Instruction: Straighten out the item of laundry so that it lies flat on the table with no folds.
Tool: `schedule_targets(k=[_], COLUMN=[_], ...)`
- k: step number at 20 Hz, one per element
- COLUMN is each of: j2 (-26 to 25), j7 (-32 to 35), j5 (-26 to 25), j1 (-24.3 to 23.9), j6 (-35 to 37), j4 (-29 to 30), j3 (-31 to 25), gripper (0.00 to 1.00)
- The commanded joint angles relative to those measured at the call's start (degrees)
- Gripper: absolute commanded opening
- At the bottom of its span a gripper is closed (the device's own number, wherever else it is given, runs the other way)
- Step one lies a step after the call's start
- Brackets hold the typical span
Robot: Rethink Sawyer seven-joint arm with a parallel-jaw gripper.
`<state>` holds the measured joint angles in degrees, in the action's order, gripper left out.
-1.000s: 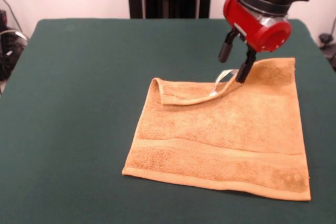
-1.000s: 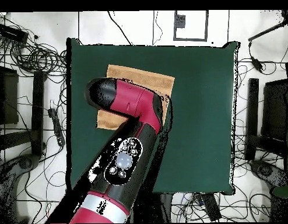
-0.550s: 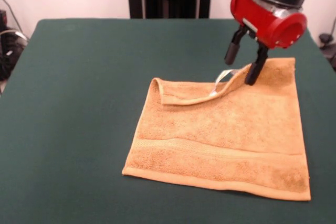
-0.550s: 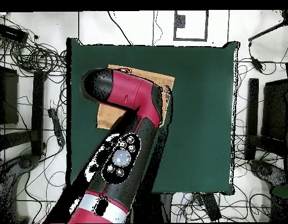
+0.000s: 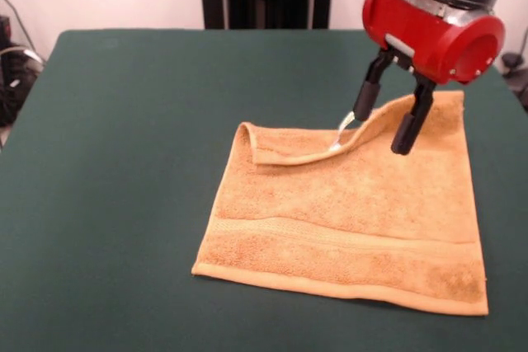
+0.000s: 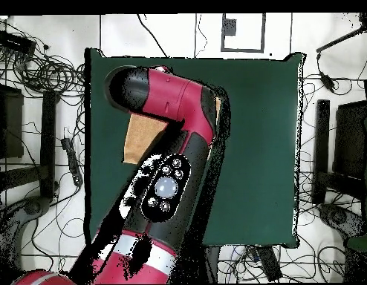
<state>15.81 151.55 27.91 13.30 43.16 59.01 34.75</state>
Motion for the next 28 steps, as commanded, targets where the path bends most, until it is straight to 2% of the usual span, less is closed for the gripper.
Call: schedule_targets(k=[1,3,7,11,15,28], j2=[-0.4,-1.0,-4.8,-7.8,-11.6,-15.5], j7=[5.6,6.4,5.5,4.3,7.0,11.0], j5=[0.6,0.4,0.0,0.4,0.6,1.2], j1=[-0.6,-0.4,-1.9,-3.0,-2.5,0.4], j6=[0.5,0.2,4.7,2.0,2.5,4.0], j4=[8.3,8.2,1.3,-2.2,-5.6,-5.9], j3=[-9.5,-9.4,-9.9,-12.0,-11.3,-8.9], gripper=[1.0,1.0,1.0,1.0,1.0,1.0])
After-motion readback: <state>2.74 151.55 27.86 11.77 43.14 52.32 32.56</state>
